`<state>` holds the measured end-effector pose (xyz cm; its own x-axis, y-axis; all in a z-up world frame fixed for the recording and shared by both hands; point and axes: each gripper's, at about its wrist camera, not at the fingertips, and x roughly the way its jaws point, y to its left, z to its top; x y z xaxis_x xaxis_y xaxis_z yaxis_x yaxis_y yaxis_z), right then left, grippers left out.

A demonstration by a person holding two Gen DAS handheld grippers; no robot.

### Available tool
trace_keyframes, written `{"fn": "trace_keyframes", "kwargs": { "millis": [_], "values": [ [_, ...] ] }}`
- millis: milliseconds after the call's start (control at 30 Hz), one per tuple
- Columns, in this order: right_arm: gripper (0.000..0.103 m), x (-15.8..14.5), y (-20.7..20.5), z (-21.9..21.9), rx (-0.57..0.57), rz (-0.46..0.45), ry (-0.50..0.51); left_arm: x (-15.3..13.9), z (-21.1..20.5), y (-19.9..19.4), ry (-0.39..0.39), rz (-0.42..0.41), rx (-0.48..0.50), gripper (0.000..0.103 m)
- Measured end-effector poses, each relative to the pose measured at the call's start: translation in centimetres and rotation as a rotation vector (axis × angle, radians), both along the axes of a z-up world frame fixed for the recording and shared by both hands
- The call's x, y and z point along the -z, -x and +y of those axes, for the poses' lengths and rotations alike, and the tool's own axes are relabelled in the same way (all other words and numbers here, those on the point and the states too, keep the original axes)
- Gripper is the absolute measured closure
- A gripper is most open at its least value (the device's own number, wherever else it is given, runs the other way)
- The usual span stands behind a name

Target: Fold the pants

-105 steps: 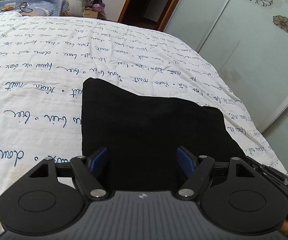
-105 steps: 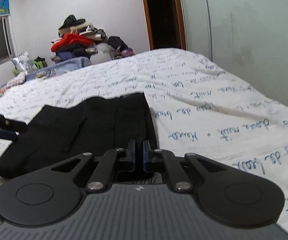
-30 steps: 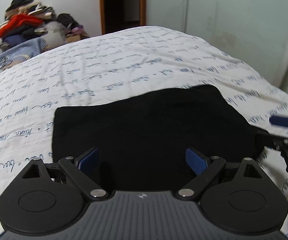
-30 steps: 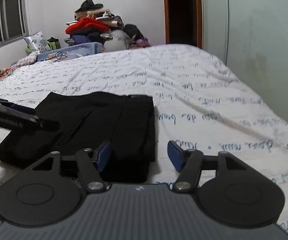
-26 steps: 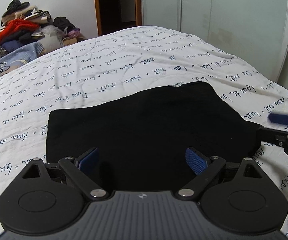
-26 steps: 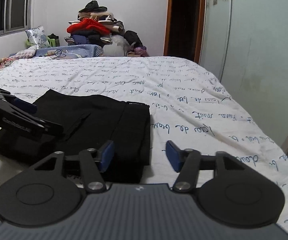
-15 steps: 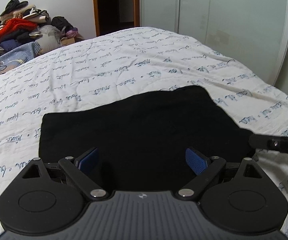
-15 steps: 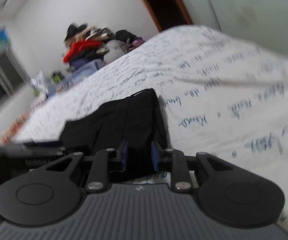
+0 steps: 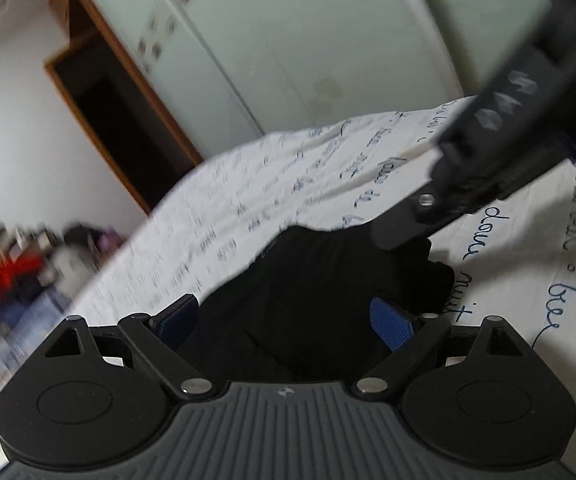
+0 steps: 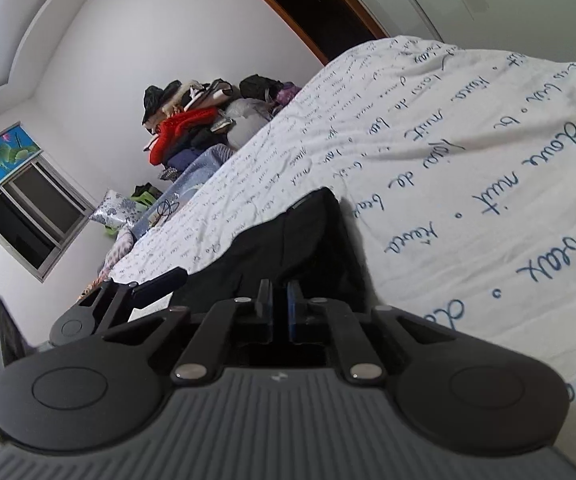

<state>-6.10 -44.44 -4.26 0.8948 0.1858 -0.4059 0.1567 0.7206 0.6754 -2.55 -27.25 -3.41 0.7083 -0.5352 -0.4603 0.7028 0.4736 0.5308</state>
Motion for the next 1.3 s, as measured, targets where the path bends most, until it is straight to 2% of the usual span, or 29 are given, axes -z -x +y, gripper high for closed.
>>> {"fn": "trace_keyframes", "kwargs": {
  "millis": [100, 200, 267, 300, 333, 367, 433, 500, 600, 733, 833, 933, 1033, 1167, 1300],
  "values": [
    [0.095, -0.2, -0.4, -0.1, 0.013, -0.013, 0.005, -0.7, 0.4, 0.2, 0.03, 0.012, 0.021, 0.01],
    [0.095, -0.4, -0.4, -0.2, 0.016, -0.013, 0.026, -2.0, 1.2, -0.3, 0.081, 0.116, 0.062, 0.01],
    [0.095, -0.2, -0.5, -0.4, 0.016, -0.012, 0.031, -2.5, 1.5, -0.3, 0.099, 0.17, 0.101, 0.016],
    [0.095, -0.2, -0.5, -0.4, 0.015, -0.012, 0.032, -2.5, 1.2, -0.2, 0.087, 0.174, 0.109, 0.026],
    [0.095, -0.3, -0.6, -0.4, 0.015, -0.013, 0.036, -2.2, 0.8, -0.3, 0.065, 0.168, 0.106, 0.046],
    [0.095, -0.3, -0.5, -0.4, 0.013, -0.013, 0.039, -1.8, 0.4, -0.3, 0.039, 0.17, 0.102, 0.054],
    [0.095, -0.4, -0.6, -0.4, 0.011, -0.014, 0.045, -1.2, -0.2, -0.7, 0.019, 0.223, 0.118, 0.075],
    [0.095, -0.3, -0.4, -0.3, 0.01, -0.008, 0.057, -0.9, -0.5, -1.1, 0.012, 0.255, 0.125, 0.082],
    [0.095, -0.2, -0.2, -0.4, 0.021, -0.006, 0.054, -0.5, -1.0, -0.4, -0.023, 0.225, 0.161, 0.082],
    [0.096, 0.1, 0.2, -1.2, 0.039, -0.022, 0.023, 0.4, -1.8, 1.1, -0.066, 0.132, 0.165, 0.082],
    [0.096, 0.2, 0.3, -1.2, 0.034, -0.025, 0.021, 0.5, -1.9, 0.8, -0.053, 0.167, 0.156, 0.084],
    [0.096, 0.4, 0.5, -1.3, 0.035, -0.024, 0.015, -0.2, -1.4, -0.4, 0.009, 0.247, 0.14, 0.091],
    [0.096, 0.6, 0.7, -1.6, 0.048, -0.029, 0.006, -1.0, -0.9, -1.3, 0.052, 0.315, 0.131, 0.092],
    [0.096, 0.0, 1.3, -1.5, 0.055, -0.041, 0.025, -1.0, -1.3, -1.0, 0.035, 0.313, 0.142, 0.092],
    [0.097, 1.2, 1.4, -1.8, 0.067, 0.006, 0.024, 0.2, -2.0, -0.9, 0.009, 0.317, 0.142, 0.092]
  ]
}}
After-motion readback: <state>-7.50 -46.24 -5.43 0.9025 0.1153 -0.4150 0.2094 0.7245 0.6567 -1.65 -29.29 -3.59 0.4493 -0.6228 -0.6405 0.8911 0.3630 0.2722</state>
